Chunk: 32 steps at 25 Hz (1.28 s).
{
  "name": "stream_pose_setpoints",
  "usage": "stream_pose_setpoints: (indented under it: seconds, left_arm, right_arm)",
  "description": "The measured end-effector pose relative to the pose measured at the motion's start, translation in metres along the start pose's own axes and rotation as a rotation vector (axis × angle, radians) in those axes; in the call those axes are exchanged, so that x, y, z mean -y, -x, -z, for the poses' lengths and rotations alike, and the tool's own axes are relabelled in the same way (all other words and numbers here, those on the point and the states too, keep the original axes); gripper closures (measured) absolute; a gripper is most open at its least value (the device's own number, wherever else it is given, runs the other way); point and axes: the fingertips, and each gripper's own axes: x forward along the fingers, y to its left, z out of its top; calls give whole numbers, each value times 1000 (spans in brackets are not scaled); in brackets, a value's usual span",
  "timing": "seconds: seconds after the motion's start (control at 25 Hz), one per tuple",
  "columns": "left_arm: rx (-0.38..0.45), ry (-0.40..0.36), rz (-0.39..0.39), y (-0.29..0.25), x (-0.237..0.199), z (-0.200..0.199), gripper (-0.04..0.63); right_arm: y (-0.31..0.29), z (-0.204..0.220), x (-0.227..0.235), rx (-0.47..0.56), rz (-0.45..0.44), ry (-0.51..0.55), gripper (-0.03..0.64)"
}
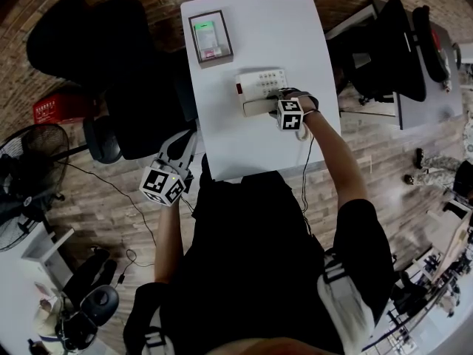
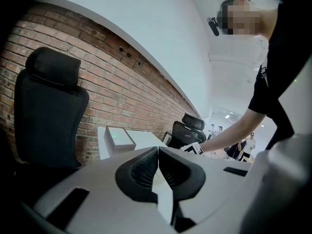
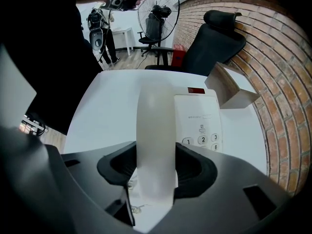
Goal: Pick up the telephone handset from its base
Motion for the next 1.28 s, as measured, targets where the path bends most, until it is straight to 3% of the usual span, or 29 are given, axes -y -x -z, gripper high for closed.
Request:
stream_pose_setpoints:
  seconds: [0.6, 1.28]
  left_arm:
    - [12, -3, -2, 10, -1, -1, 576]
    - [-1, -45, 102, 20, 17, -2, 576]
  right_arm:
    - [7, -1, -3, -20, -39, -7, 411]
    - [49, -22, -15, -6, 89, -39, 411]
